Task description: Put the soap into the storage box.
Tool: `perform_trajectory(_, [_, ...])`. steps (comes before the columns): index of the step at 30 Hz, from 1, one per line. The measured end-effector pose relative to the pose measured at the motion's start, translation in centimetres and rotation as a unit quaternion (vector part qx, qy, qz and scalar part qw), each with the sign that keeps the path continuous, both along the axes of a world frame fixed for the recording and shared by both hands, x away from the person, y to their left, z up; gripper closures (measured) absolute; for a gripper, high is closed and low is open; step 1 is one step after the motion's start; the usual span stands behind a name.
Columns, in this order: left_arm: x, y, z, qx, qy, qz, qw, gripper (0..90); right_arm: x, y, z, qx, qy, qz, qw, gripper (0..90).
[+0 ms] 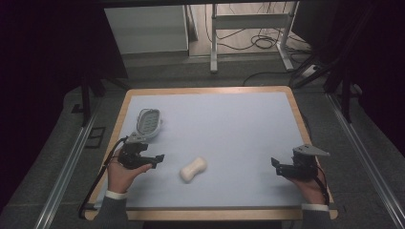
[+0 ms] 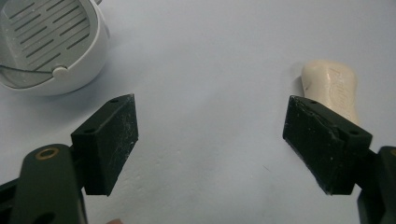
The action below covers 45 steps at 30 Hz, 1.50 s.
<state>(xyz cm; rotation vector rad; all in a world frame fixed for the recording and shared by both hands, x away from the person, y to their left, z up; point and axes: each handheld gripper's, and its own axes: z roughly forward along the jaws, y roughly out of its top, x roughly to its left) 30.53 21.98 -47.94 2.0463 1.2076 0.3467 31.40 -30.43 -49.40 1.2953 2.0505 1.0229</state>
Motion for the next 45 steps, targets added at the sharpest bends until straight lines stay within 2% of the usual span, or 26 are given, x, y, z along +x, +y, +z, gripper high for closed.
perform_trajectory(10, [-0.2,0.8,1.6,0.008,0.002,-0.009,0.9999,17.5,-0.2,0.0,0.2,-0.003,-0.002,-0.005,1.0,7.2])
perform_trajectory(17, [0.0,0.5,2.8,0.015,0.006,-0.014,0.9998,17.6,-0.3,-0.1,0.1,-0.006,0.0,-0.008,0.9999,7.2])
perform_trajectory(24, [0.4,-0.8,3.7,0.02,0.011,-0.029,0.9993,18.1,-0.4,-0.1,0.2,-0.006,-0.002,-0.006,1.0,7.2])
perform_trajectory(29, [0.7,-1.9,4.0,0.03,0.019,-0.041,0.9985,18.0,-0.4,-0.3,0.1,-0.008,-0.002,-0.008,0.9999,7.2])
perform_trajectory(31, [0.8,-2.6,4.1,0.038,0.02,-0.053,0.9977,17.9,-0.4,-0.3,0.1,-0.01,-0.001,-0.008,0.9999,7.2])
perform_trajectory(33, [0.7,-3.2,4.3,0.044,0.013,-0.054,0.9975,18.2,-0.3,-0.2,0.0,-0.011,-0.001,-0.008,0.9999,7.2])
perform_trajectory(39, [0.9,-4.7,4.9,0.05,0.013,-0.069,0.9962,18.1,-0.3,-0.1,0.0,-0.015,-0.001,-0.009,0.9998,7.2])
perform_trajectory(45, [1.3,-5.7,4.6,0.057,0.022,-0.083,0.9947,17.9,-0.4,-0.2,0.1,-0.014,-0.002,-0.01,0.9998,7.2])
